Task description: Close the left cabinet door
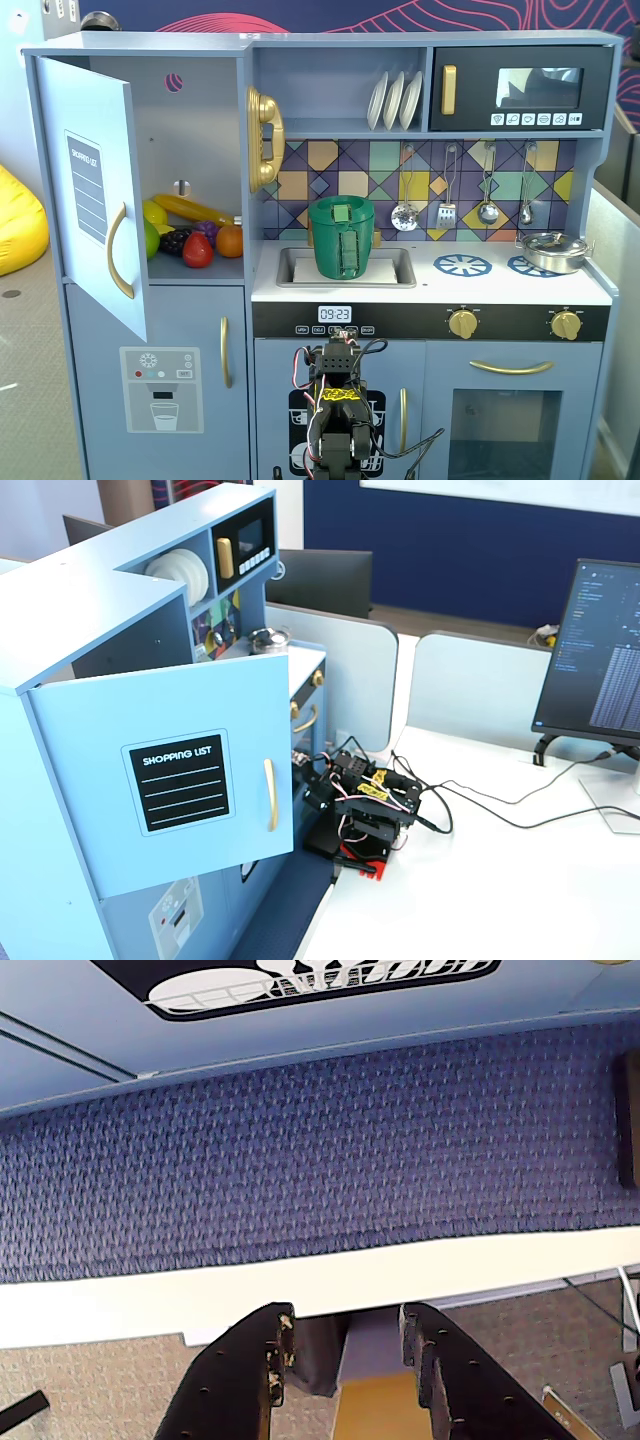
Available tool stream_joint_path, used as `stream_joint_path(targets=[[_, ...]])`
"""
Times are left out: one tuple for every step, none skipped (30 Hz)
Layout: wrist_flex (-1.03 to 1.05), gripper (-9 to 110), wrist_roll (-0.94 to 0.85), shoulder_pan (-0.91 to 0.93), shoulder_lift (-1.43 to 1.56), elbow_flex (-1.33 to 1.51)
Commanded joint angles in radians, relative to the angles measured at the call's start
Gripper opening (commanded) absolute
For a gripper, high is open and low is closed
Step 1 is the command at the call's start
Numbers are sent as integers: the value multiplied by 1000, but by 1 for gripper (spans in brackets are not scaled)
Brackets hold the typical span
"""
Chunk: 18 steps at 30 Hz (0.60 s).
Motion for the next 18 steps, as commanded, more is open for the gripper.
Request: stream_joint_path(targets=[[179, 0, -25, 5, -5, -9], [179, 0, -29, 0, -5, -9], [179, 0, -29, -9, -5, -9], [179, 0, -21, -15, -5, -9], [179, 0, -18, -15, -5, -9], [179, 0, -18, -8, -5, -9], [179, 0, -18, 3, -5, -9], [179, 0, -20, 9, -5, -9], [179, 0, -20, 12, -5, -9], [179, 0, -12, 12, -5, -9], [179, 0, -3, 12, -5, -9], [179, 0, 3, 9, -5, -9], [179, 0, 6, 8, -5, -9], [179, 0, 8, 8, -5, -9], [178, 0, 8, 8, -5, -9], [178, 0, 6, 8, -5, -9], [178, 0, 6, 2, -5, -9], [178, 0, 2, -8, -5, -9]])
